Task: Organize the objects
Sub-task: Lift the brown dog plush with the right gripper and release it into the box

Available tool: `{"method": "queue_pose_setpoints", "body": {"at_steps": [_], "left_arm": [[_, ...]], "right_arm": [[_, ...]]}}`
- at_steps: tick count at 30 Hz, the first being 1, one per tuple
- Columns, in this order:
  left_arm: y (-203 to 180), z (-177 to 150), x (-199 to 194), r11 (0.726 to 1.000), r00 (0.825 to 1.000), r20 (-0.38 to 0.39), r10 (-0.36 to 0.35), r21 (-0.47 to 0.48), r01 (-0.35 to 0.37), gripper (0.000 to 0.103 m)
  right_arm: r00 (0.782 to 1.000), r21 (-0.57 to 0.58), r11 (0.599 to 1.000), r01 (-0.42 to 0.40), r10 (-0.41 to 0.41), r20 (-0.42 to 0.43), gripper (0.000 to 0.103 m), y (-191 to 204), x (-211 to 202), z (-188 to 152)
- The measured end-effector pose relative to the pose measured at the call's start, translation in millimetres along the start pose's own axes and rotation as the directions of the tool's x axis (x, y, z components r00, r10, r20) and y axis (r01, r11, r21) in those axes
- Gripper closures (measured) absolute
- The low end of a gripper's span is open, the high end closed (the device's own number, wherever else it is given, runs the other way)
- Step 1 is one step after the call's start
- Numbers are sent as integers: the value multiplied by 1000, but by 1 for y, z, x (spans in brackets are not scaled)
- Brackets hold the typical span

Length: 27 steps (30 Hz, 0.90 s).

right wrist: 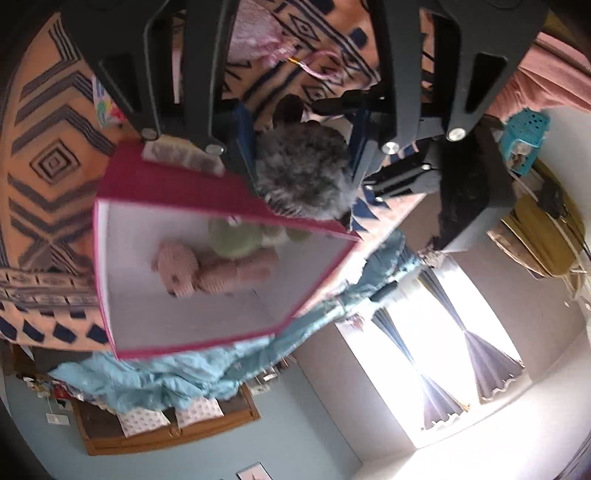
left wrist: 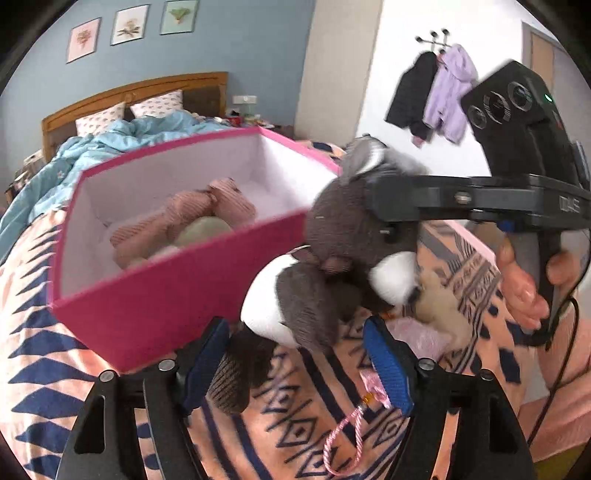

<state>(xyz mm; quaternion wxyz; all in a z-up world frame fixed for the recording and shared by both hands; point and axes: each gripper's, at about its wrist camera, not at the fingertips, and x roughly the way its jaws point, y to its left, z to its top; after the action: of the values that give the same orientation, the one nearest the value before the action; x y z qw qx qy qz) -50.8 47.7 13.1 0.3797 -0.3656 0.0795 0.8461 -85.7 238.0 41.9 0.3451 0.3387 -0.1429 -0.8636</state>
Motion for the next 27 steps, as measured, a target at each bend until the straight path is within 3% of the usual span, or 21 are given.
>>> {"method": "queue_pose_setpoints", "body": {"at_steps": [3, 8, 13, 18, 27], "left_arm": [[10, 15, -11, 999, 1000, 25, 13, -30, -13, 43], [24, 48, -39, 998, 993, 105, 58, -42, -54, 43], [41, 90, -43, 987, 979, 121, 161, -34, -158, 43], [67, 118, -19, 972, 969, 89, 231, -72, -225, 43], [115, 135, 44, 940, 948, -42, 316, -120, -319, 43]], "right_arm": [[999, -27, 999, -28, 29, 33, 58, 14, -2, 14], [992, -75, 996, -56, 64, 105, 58, 33, -9, 48], [983, -87, 994, -67, 80, 165, 58, 32, -3, 88], [984, -41, 998, -44, 51, 171, 57, 10, 22, 119], [996, 97, 995, -21, 13, 84, 56, -53, 84, 146]]}}
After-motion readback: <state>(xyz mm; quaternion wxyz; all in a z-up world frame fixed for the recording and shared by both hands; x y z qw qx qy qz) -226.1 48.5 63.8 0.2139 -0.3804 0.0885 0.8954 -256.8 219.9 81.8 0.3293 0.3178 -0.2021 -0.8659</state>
